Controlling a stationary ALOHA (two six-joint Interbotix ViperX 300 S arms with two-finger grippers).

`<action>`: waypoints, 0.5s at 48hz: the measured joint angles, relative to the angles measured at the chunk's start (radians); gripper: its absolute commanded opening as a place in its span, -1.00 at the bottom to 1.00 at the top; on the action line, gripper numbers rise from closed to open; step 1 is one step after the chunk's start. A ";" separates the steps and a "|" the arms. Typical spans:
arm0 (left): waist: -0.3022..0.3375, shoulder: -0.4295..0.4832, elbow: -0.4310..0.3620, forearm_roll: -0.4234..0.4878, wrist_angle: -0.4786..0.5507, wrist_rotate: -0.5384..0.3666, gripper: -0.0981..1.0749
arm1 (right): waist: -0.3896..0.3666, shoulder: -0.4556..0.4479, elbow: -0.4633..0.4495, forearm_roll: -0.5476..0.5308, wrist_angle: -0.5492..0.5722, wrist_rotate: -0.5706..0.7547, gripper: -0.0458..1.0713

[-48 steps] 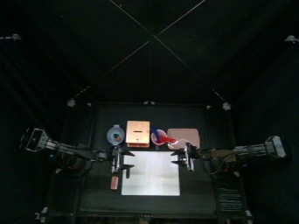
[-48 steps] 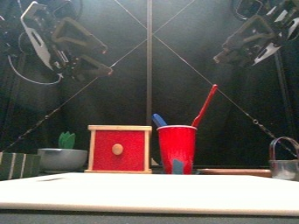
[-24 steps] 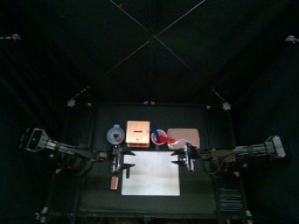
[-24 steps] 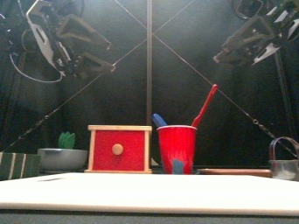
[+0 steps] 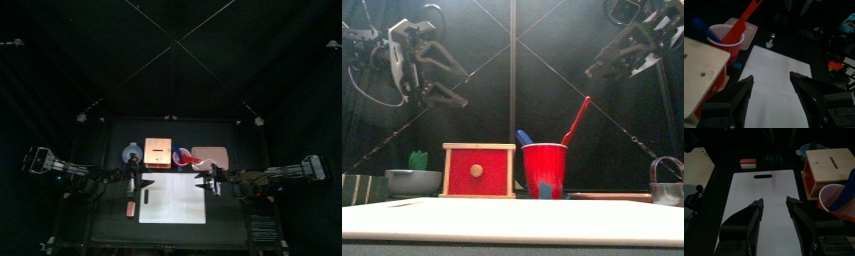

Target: Grab sushi roll

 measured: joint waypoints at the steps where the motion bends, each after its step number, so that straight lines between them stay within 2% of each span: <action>1: 0.000 -0.002 -0.002 -0.009 0.011 0.003 0.76 | 0.000 0.000 0.000 0.002 0.000 0.000 0.50; 7: 0.000 -0.008 0.002 -0.130 0.106 0.005 0.76 | 0.000 0.005 0.000 0.003 0.000 0.000 0.50; 14: 0.006 -0.025 0.032 -0.383 0.222 0.009 0.76 | 0.002 0.012 0.002 0.003 0.000 0.000 0.50; 17: 0.008 -0.043 0.044 -0.472 0.235 0.011 0.75 | 0.002 0.018 0.002 0.005 0.000 0.000 0.50; 24: 0.015 -0.098 0.060 -0.577 0.238 0.011 0.74 | 0.002 0.038 0.002 0.005 0.000 0.000 0.50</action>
